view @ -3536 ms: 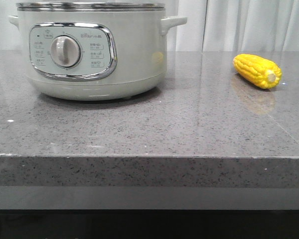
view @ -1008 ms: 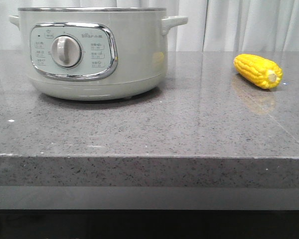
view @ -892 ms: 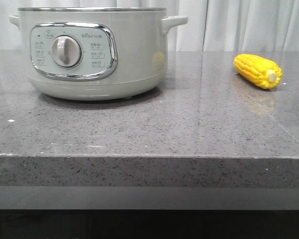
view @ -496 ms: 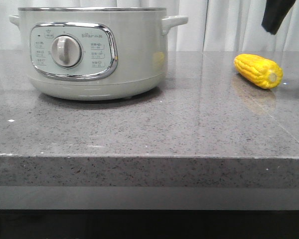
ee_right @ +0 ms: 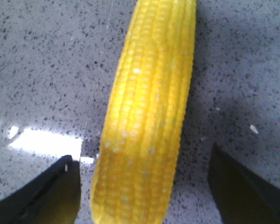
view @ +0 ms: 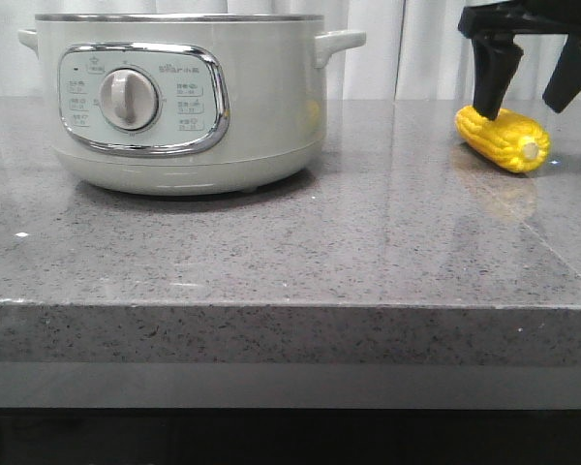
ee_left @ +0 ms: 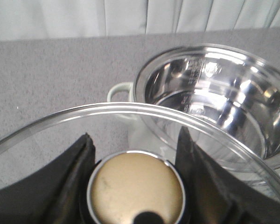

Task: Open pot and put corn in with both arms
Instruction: 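Lower the right gripper over the yellow corn cob and grasp it, then lift the corn with the right gripper and carry it over the pot, then lower the corn into the pot and open the right gripper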

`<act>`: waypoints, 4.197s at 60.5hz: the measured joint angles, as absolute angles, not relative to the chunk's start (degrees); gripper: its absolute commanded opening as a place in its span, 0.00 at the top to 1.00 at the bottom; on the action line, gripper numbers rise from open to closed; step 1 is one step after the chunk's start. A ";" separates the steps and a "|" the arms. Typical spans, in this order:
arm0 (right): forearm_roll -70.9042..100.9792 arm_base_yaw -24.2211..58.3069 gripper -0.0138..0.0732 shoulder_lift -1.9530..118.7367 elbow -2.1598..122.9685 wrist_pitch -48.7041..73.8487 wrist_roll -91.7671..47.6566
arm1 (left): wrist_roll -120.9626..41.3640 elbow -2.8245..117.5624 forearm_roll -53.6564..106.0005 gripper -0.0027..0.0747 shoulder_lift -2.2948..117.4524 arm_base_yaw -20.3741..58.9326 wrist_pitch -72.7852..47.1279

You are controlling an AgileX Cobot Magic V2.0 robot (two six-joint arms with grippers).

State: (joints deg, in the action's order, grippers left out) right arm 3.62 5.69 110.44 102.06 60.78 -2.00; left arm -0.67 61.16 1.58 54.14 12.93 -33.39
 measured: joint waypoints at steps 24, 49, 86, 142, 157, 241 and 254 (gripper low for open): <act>4.84 5.69 0.18 115.54 104.36 59.92 -1.91 | -0.67 61.37 1.58 0.63 44.72 12.93 -38.43; 5.82 5.69 0.44 117.35 105.21 59.72 -1.91 | -0.57 61.37 1.58 0.63 41.76 12.93 -42.18; 5.96 10.31 0.44 117.35 128.27 71.04 -1.91 | -0.57 61.37 1.67 0.63 41.76 12.93 -42.27; 6.57 35.33 0.44 118.12 139.90 64.93 -1.91 | -0.57 61.37 1.78 0.63 41.76 12.93 -42.27; 6.57 35.67 0.44 122.50 139.90 63.97 -1.91 | -0.57 61.37 1.78 0.63 41.76 12.93 -42.27; 7.71 35.67 0.27 116.38 139.80 62.84 -1.43 | -0.57 61.37 1.78 0.63 41.76 12.93 -42.27; 6.73 35.67 0.27 108.86 131.69 61.83 -1.43 | -0.57 61.37 1.78 0.63 41.76 12.93 -42.27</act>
State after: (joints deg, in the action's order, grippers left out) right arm 6.73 35.67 108.86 131.69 61.83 -1.43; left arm -0.57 61.37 1.78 41.76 12.93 -42.27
